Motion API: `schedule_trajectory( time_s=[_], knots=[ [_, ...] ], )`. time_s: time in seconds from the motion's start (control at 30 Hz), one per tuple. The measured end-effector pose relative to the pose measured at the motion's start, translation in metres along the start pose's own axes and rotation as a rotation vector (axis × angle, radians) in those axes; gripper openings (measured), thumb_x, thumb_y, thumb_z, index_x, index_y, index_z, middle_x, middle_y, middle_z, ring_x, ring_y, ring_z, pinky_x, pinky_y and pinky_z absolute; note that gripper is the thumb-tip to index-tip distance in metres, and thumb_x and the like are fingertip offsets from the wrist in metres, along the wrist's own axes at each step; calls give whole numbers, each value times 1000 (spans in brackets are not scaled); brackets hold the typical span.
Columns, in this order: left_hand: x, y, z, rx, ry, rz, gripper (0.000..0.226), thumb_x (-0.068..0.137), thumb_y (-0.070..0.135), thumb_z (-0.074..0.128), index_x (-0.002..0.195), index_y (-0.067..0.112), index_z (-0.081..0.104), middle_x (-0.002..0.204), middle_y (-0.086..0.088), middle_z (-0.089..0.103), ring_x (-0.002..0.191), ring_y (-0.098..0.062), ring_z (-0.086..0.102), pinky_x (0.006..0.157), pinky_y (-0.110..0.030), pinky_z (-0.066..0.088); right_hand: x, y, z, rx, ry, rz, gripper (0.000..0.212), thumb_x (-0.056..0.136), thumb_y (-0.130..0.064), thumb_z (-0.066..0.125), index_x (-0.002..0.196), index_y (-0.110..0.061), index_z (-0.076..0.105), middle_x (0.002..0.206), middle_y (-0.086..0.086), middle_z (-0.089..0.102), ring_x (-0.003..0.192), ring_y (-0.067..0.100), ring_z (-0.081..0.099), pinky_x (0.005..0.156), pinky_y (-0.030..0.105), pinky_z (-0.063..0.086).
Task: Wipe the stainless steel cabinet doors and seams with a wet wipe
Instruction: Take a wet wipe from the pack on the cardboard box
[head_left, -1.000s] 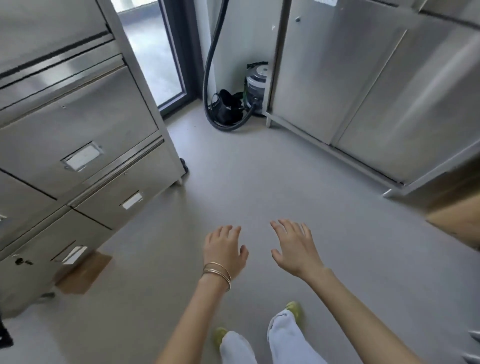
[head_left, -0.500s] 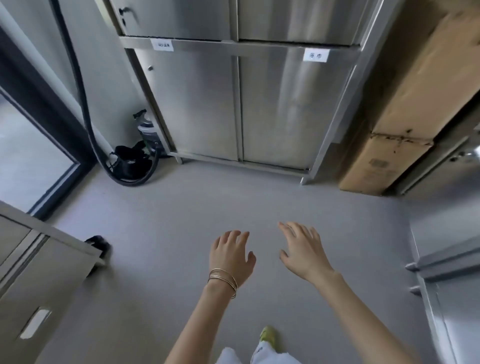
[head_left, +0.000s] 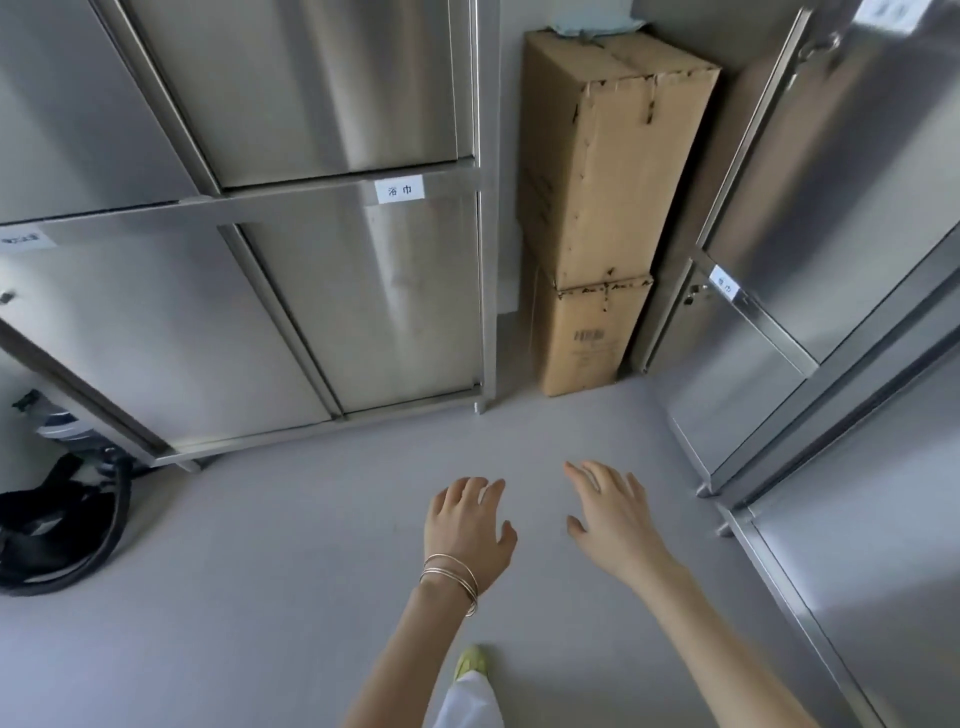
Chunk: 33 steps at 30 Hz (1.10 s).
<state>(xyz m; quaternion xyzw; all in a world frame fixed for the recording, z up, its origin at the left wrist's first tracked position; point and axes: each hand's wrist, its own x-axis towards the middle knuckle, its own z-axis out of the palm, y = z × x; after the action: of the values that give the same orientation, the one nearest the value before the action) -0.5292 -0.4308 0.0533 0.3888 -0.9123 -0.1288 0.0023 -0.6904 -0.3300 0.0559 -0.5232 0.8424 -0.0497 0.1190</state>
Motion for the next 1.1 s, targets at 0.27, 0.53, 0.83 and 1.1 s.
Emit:
schedule_trajectory(
  time_s=[0.27, 0.53, 0.83, 1.1],
  knots=[
    [103, -12, -11, 48, -15, 130, 55, 92, 41, 41, 144, 28, 33, 145, 8, 39, 137, -13, 29, 110, -27, 19, 70, 6, -6, -18, 24, 104, 65, 91, -32, 49, 148, -23, 18, 149, -2, 25, 140, 12, 18, 115, 43, 10],
    [153, 10, 24, 109, -241, 171, 56, 94, 40, 38, 147, 27, 27, 147, 6, 36, 136, -16, 30, 111, -30, 18, 102, 42, 14, -24, -181, 178, 65, 93, -31, 46, 149, -22, 15, 150, 0, 25, 140, 16, 19, 115, 47, 9],
    [258, 105, 37, 102, -290, 104, 53, 94, 38, 38, 145, 25, 31, 142, 4, 43, 132, -18, 36, 110, -31, 23, 176, 160, -20, -59, -326, 158, 56, 95, -33, 44, 146, -25, 23, 148, 2, 30, 133, 23, 32, 112, 48, 17],
    [363, 175, -7, 117, -69, 109, 46, 91, 37, 39, 136, 26, 41, 133, 7, 51, 126, -16, 41, 106, -30, 24, 269, 248, -118, -148, -138, 92, 53, 94, -34, 44, 144, -24, 29, 138, 0, 40, 129, 23, 34, 110, 45, 20]
  ],
)
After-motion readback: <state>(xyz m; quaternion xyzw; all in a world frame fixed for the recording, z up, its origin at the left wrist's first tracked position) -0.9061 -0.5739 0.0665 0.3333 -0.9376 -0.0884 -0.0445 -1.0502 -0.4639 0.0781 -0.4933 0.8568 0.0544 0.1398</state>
